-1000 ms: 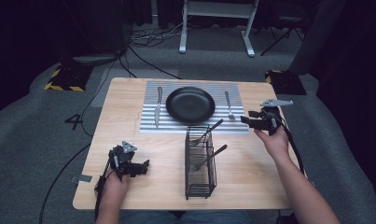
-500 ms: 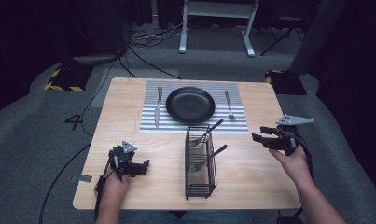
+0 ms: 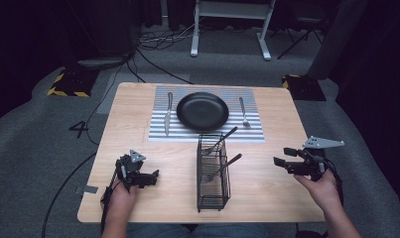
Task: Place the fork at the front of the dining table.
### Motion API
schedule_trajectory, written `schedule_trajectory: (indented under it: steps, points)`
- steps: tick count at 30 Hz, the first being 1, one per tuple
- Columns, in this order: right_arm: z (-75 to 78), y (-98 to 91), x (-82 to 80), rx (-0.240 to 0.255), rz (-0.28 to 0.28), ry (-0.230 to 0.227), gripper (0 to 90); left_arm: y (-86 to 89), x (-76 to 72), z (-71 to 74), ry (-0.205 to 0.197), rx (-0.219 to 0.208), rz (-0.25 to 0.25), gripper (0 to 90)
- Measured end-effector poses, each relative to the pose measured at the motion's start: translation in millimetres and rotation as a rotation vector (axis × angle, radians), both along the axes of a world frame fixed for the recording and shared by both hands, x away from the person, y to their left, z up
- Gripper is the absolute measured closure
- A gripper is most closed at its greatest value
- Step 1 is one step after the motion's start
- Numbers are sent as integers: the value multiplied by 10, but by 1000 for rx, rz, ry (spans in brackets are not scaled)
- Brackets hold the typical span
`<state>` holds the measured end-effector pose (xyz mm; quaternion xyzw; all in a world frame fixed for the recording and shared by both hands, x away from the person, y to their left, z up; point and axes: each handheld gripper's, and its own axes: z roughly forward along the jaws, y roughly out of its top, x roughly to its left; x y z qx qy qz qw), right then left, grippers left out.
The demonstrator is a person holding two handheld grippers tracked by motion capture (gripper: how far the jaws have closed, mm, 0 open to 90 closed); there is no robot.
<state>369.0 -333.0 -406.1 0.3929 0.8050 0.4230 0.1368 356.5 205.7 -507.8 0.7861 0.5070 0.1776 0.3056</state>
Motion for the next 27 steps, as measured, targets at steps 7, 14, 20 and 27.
schedule_trajectory:
  steps: [7,14,20,27]
  points:
    - [-214,-33,-121,-100,23,-37,333,0,0,0,0,0,0,0]
    - [-495,-101,-186,-105,0,23,353,0,0,0,0,0,0,0]
    - [-626,-104,-226,-101,62,38,389,0,0,0,0,0,-1,0]
    - [-749,-99,-267,-106,55,27,370,0,0,0,0,-1,0,0]
